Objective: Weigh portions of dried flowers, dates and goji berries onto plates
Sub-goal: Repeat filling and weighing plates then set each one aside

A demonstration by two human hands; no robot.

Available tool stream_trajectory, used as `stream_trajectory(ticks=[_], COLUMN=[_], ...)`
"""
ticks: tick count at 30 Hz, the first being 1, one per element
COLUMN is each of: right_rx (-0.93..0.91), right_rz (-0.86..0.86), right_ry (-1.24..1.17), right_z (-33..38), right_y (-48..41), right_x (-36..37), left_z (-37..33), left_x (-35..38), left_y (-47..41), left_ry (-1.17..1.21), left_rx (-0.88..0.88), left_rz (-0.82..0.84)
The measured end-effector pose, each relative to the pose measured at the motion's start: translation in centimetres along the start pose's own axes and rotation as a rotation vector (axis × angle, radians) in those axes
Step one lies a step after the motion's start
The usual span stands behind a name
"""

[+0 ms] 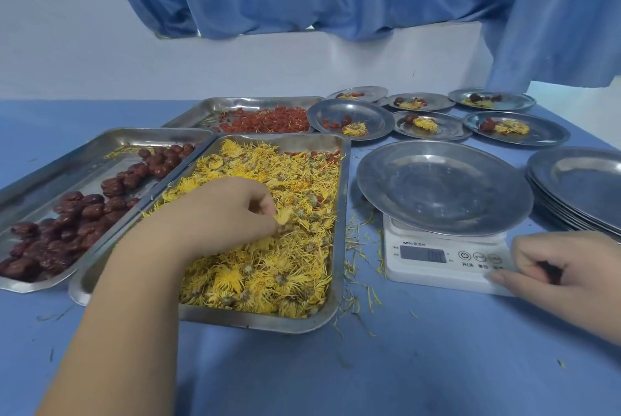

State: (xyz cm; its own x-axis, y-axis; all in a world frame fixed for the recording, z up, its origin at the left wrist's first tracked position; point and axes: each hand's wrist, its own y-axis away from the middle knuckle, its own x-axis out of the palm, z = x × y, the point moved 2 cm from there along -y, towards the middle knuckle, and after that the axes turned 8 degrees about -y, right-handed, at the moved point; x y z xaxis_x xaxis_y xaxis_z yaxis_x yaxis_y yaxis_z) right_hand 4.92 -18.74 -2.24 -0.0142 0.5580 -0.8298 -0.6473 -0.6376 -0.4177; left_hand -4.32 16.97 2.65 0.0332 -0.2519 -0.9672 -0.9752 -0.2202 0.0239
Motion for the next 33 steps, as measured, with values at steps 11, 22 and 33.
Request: stream_trajectory(ticks=[11, 22, 33], right_rx=[0.021, 0.079, 0.01], right_rz=[-0.05, -0.074, -0.162], right_ry=[-0.02, -0.092, -0.093], right_z=[-0.7, -0.3, 0.6], right_y=[-0.1, -0.3, -0.1], right_x=[-0.3, -0.5, 0.1], left_z=[-0.5, -3.0, -12.2], left_x=[-0.8, -0.1, 2.2], left_y=[0.3, -0.1, -3.3], left_ry=[0.598, 0.69, 0.612], left_rx=[-0.022, 0.093, 0.272], left_rz=[-0.114, -0.296, -0.244])
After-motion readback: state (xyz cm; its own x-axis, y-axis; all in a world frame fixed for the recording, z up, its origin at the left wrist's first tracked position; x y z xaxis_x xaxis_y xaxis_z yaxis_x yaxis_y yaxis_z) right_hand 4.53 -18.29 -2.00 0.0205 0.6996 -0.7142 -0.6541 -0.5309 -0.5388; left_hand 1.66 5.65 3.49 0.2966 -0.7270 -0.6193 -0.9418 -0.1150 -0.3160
